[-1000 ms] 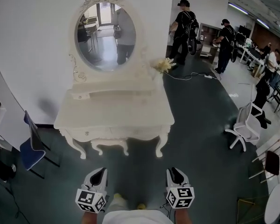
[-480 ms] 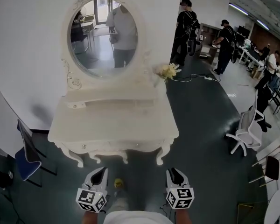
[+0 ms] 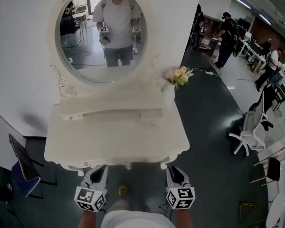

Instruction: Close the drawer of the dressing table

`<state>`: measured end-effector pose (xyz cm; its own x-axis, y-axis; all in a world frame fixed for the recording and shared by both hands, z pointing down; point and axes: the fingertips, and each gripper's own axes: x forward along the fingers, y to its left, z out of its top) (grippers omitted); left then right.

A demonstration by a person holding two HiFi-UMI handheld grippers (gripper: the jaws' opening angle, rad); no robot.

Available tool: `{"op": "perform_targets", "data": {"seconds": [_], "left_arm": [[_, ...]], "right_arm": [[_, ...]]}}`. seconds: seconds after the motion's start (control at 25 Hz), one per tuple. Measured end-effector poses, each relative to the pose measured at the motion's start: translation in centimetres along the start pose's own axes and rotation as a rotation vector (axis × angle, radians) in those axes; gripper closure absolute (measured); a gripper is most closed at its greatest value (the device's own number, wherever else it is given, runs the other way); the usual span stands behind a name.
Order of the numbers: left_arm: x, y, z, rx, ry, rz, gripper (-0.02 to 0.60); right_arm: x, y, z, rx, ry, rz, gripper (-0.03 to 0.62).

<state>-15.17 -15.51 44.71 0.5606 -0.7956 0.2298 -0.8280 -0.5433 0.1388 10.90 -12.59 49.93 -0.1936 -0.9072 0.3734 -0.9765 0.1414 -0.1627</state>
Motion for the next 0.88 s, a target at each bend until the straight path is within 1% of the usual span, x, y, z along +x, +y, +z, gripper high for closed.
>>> {"op": "perform_targets", "data": {"seconds": [0.16,0.32,0.52,0.64,0.88], "left_arm": [[2.5,3.9,1.2,0.004,0.002,-0.026,0.583],[4.4,6.4,1.6,0.006,0.006,-0.056,0.583],[5.9,7.9,1.8,-0.002,0.007,-0.085,0.583],[6.4,8.2,1.8,0.007,0.013,-0.102,0.583],[7.6,9.6,1.3,-0.019,0.031,-0.097,0.583]], "right_arm": [[3.9,1.5,1.3,-0.009,0.004,-0.02,0.525],[6.4,2.8,1.9,-0.007,0.004,-0.034,0.525],[8.0,3.2,2.3,0.016,0.005,-0.061,0.525],[8.6,3.3,2.7,0.024,0.001,-0.066,0.525],[10.5,3.4,2.3,0.012,0.03,-0.064,0.525]]}}
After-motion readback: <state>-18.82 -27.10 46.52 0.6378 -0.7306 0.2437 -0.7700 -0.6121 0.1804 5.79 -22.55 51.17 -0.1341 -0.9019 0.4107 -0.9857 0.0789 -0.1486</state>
